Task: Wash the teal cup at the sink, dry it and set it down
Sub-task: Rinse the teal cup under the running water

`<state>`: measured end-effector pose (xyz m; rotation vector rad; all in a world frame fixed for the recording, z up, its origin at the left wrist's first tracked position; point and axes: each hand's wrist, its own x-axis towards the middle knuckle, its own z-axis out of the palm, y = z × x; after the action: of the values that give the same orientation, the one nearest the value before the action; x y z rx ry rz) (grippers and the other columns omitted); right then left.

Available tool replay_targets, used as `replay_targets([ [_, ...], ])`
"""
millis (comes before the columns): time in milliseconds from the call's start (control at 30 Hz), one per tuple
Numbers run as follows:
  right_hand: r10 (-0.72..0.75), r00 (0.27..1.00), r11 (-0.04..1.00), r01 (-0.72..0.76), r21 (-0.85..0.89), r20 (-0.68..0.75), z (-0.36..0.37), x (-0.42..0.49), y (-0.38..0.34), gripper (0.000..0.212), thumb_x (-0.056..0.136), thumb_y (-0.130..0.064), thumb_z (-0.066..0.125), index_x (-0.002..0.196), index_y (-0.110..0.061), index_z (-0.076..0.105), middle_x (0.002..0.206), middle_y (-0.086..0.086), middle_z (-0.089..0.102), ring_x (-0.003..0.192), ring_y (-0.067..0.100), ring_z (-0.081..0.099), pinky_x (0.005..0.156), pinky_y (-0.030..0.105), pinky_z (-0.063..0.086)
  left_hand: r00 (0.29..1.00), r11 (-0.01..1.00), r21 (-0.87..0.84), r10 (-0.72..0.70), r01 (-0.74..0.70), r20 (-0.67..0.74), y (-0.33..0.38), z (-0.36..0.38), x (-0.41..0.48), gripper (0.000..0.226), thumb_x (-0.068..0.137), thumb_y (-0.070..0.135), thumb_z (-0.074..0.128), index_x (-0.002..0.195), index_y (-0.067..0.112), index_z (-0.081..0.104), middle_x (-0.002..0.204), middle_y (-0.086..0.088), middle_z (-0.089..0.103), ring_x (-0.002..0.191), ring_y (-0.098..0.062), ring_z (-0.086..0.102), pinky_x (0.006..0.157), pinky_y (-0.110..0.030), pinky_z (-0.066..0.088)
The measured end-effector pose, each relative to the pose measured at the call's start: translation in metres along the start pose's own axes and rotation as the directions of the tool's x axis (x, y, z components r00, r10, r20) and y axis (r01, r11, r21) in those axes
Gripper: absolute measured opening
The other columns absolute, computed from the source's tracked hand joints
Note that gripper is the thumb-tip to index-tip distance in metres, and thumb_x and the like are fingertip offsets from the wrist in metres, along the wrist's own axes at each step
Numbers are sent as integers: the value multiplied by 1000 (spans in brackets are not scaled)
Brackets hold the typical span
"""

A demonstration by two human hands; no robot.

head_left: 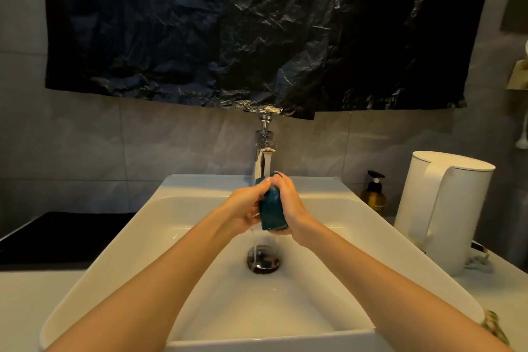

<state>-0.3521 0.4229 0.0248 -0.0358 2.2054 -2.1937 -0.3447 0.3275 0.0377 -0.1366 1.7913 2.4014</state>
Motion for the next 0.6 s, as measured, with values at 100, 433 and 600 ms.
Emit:
replay_targets([
  [100, -208, 978, 976, 205, -74, -32, 0, 6, 5, 36, 96, -47, 41, 131, -42, 40, 127, 6, 51, 107, 22, 55, 89, 43, 53, 1000, 995, -92, -29, 30, 11, 5, -2, 0, 34, 92, 27, 56, 120, 8, 53, 114, -12, 59, 105, -28, 56, 86, -40, 48],
  [433, 88, 994, 984, -96, 150, 61, -5, -3, -6, 46, 93, -60, 36, 108, -23, 59, 107, 12, 62, 95, 24, 60, 81, 40, 54, 993, 994, 40, 100, -102, 66, 2, -3, 0, 33, 91, 25, 57, 119, 6, 58, 114, -12, 64, 105, -26, 60, 81, -34, 52],
  [600, 350, 910, 875, -403, 270, 222, -21, -8, -12, 63, 78, -71, 54, 104, -14, 61, 104, 14, 63, 96, 30, 59, 89, 46, 51, 971, 951, 198, 221, -236, 92, -9, -3, -3, 27, 89, 26, 61, 109, 8, 65, 109, -13, 66, 103, -28, 61, 79, -33, 56],
])
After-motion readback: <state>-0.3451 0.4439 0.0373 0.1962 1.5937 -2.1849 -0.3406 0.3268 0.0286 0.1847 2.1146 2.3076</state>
